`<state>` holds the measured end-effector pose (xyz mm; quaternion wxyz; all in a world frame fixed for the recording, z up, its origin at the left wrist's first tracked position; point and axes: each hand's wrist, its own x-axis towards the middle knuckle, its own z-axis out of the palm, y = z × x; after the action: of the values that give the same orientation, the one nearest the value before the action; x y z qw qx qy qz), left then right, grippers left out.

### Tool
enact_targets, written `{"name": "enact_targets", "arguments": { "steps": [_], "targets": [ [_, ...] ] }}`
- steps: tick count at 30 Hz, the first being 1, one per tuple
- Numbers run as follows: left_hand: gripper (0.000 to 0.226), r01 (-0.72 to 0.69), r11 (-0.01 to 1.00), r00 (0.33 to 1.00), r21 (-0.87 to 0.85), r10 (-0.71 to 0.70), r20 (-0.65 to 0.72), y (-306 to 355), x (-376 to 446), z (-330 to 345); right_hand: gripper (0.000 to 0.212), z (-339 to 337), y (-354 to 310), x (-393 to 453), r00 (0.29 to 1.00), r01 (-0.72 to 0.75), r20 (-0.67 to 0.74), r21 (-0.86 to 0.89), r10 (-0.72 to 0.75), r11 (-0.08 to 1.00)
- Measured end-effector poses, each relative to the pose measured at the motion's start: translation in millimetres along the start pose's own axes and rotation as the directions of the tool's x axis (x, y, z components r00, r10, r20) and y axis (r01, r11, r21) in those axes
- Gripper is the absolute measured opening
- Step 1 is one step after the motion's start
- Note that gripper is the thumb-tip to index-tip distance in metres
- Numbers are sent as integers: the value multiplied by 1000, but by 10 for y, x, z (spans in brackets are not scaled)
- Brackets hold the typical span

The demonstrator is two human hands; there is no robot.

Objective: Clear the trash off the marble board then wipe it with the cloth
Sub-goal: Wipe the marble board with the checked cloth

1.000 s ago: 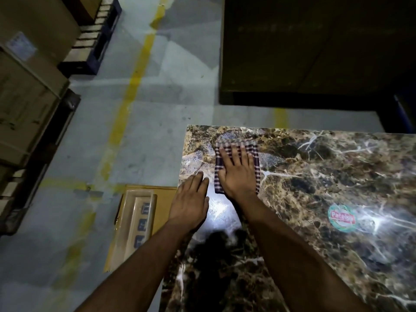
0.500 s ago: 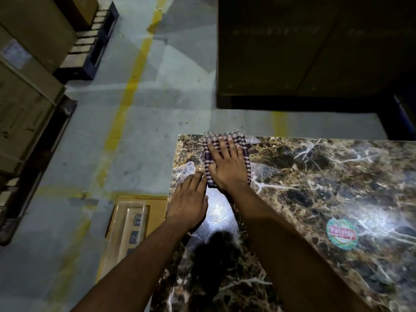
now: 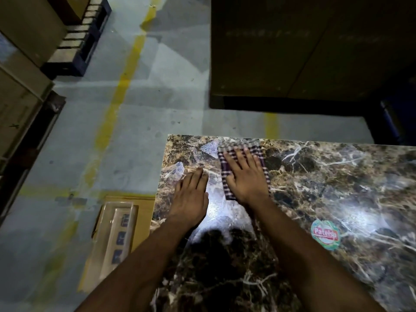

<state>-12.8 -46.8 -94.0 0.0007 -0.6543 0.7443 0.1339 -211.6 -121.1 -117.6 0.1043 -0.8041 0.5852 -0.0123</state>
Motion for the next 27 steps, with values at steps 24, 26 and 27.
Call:
{"name": "enact_targets", "arguments": {
  "steps": [24,26,27],
  "targets": [
    [51,-39,999,999,-36,39,3,336,-546,128,70,84,34,-616,1000,-22,2,-5,22,1000],
    [51,-30,999,1000,-35,30,9,360,-655,127,70,101,159,-801,999,-49,3,8,49,999],
    [51,-28,999,1000,-26,28,5,366,-701,131,70,94,195,-834,997,-77,3,11,77,997]
  ]
}}
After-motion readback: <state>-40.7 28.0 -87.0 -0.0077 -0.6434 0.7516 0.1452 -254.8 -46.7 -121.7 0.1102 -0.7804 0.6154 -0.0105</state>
